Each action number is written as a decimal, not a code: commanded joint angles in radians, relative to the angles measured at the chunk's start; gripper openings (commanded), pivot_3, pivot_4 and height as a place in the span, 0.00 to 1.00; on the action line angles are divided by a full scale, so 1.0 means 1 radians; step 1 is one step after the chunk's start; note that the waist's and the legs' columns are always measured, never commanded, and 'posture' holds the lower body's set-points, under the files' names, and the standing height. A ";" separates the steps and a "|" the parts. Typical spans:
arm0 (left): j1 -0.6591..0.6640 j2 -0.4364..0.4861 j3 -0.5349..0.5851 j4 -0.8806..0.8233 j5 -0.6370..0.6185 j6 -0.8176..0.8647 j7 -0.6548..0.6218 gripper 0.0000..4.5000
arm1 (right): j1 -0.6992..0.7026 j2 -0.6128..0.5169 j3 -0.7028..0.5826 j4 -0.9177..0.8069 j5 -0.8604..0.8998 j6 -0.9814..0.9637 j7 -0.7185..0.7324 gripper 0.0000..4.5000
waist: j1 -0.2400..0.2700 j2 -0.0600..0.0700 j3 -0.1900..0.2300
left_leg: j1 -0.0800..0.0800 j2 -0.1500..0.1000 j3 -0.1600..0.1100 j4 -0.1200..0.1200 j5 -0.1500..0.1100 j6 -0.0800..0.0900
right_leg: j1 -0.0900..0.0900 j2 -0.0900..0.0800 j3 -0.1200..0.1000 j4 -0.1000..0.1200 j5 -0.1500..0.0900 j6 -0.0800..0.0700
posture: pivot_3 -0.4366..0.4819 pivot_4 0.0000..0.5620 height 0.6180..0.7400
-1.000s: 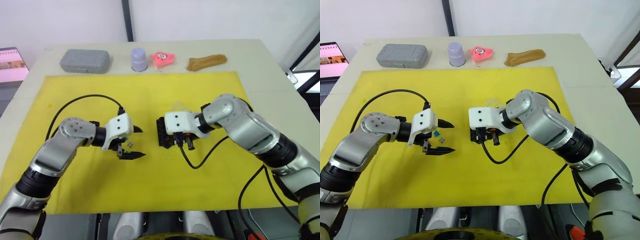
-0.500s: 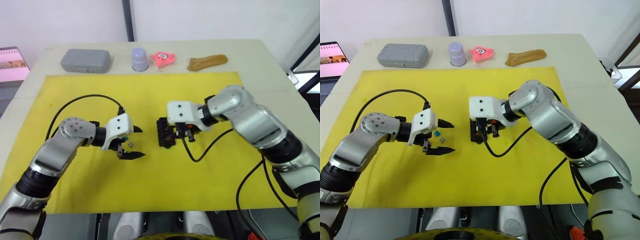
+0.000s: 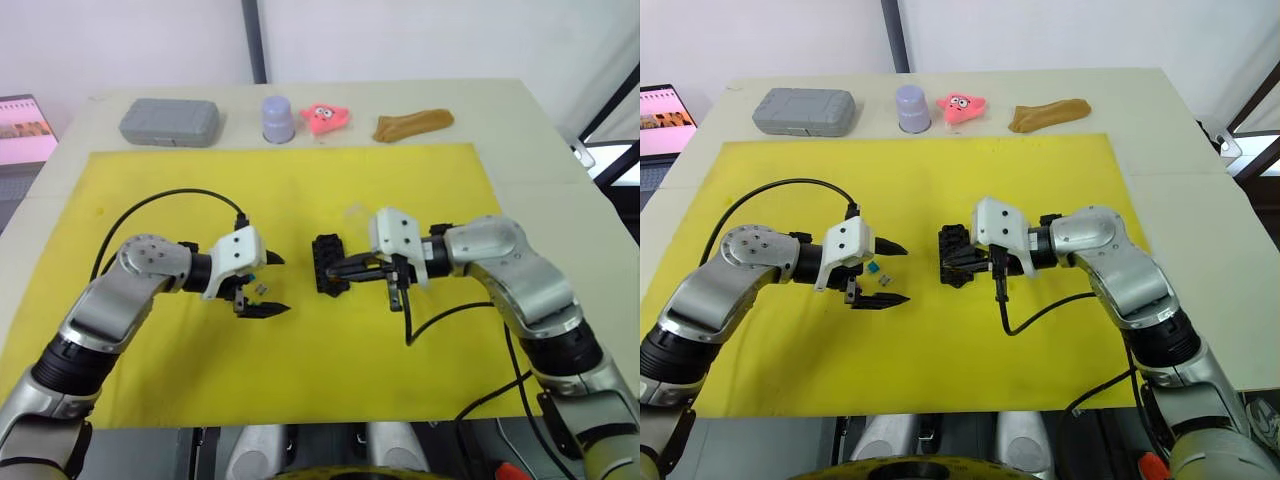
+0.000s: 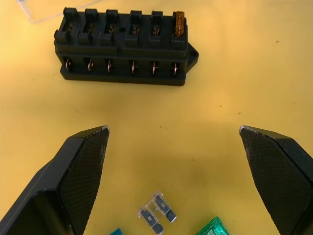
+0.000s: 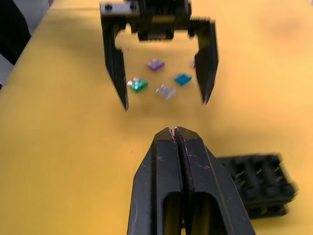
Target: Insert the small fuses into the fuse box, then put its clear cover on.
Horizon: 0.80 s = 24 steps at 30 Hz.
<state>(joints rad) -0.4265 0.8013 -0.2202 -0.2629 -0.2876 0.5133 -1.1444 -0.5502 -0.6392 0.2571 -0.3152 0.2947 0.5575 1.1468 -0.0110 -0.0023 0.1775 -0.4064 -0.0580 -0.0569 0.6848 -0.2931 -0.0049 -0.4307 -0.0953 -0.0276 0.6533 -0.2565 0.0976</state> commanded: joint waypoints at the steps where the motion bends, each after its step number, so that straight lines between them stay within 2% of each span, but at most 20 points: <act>1: -0.017 -0.002 0.014 -0.008 0.003 -0.019 0.002 1.00 | 0.002 0.008 0.008 0.022 -0.028 -0.038 -0.032 0.02 | 0.000 0.000 0.000 | 0.000 0.000 0.000 0.000 0.000 0.000 | 0.000 0.000 0.000 0.000 0.000 0.000 | 0.48 0.27 0.92; 14: -0.023 -0.003 0.013 -0.002 0.010 -0.030 0.004 1.00 | 0.034 0.001 0.094 0.145 -0.121 -0.133 -0.033 0.02 | 0.000 0.000 0.000 | 0.001 0.000 0.000 0.000 0.000 0.000 | 0.001 0.001 0.000 0.000 0.000 0.000 | 0.48 0.27 0.92; 24: -0.023 -0.010 0.017 -0.005 0.012 -0.025 0.011 1.00 | 0.011 -0.013 0.124 0.171 -0.185 -0.171 -0.040 0.02 | 0.000 0.000 0.000 | 0.003 0.000 0.000 0.000 0.000 0.000 | 0.003 0.002 0.000 0.000 0.000 0.000 | 0.48 0.27 0.92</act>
<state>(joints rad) -0.4360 0.7924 -0.2203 -0.2557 -0.2729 0.4954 -1.1368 -0.5485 -0.6323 0.3535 -0.1730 0.1636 0.3772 1.1083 -0.0107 -0.0025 0.1773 -0.4036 -0.0580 -0.0570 0.6848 -0.2931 -0.0050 -0.4280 -0.0933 -0.0276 0.6534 -0.2565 0.0976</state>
